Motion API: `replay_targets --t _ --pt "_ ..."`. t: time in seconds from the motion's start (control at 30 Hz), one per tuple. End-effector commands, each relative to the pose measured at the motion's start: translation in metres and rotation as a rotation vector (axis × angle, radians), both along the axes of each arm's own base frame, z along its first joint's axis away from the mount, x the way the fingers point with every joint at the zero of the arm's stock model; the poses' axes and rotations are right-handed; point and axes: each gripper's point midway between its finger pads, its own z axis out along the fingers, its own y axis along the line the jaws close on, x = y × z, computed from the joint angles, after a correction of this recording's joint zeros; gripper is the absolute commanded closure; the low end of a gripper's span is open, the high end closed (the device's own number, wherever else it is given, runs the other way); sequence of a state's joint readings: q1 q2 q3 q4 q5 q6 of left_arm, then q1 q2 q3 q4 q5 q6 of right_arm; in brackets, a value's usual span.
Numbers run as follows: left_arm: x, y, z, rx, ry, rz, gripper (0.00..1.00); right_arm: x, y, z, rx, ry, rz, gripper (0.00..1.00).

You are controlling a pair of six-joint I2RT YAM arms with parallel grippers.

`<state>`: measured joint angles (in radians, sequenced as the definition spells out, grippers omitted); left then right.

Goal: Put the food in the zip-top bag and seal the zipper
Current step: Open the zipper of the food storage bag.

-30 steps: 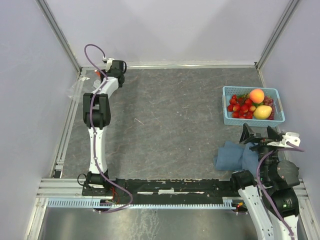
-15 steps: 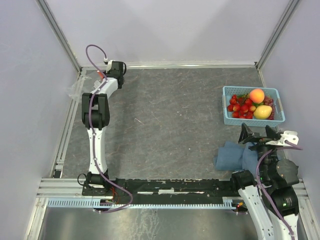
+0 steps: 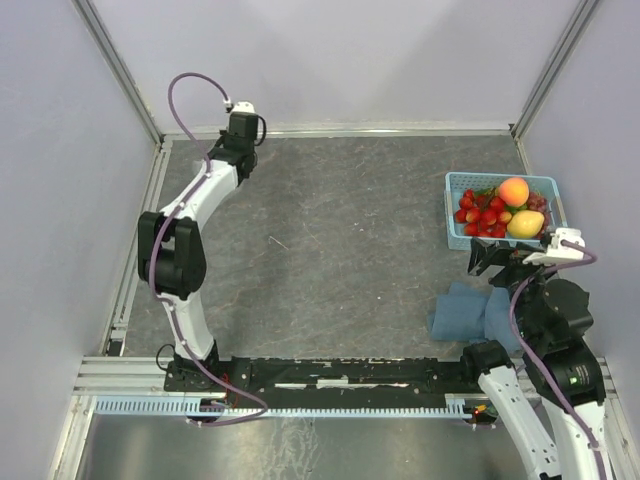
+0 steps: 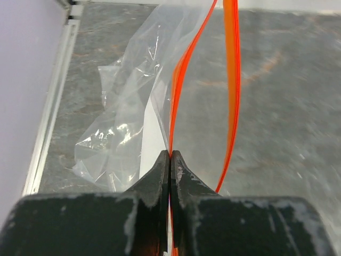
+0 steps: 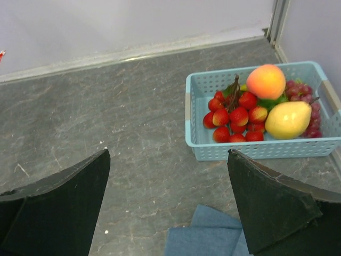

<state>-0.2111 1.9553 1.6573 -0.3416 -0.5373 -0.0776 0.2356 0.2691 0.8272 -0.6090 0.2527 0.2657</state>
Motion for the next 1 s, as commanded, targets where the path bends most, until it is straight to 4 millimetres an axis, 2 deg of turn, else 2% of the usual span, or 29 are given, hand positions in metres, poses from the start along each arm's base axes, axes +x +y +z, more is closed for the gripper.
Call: replay_targets --t 0.0,0.17,0.33,0.53,0.73,0.97 --pt "-0.026 -0.056 0.022 0.032 -0.018 -0.202 0.97 0.001 0.014 -0.003 0.05 0.069 0.057 0.01" --pt "-0.065 -0.106 0.031 0.025 -0.052 -0.34 0.97 0.014 0.042 -0.01 0.114 0.115 0.174 0.01" --pt "-0.103 -0.142 0.033 -0.076 -0.11 -0.428 0.97 0.036 0.073 -0.024 0.179 0.19 0.29 0.01" --pt "-0.136 -0.158 0.027 -0.158 -0.142 -0.467 0.97 0.071 0.1 -0.042 0.261 0.259 0.358 0.01" --pt "-0.167 -0.175 0.032 -0.241 -0.193 -0.533 0.97 0.106 0.132 -0.064 0.404 0.336 0.408 0.01" --pt "-0.198 -0.203 0.028 -0.285 -0.225 -0.599 0.97 0.132 0.169 -0.088 0.477 0.415 0.42 0.04"
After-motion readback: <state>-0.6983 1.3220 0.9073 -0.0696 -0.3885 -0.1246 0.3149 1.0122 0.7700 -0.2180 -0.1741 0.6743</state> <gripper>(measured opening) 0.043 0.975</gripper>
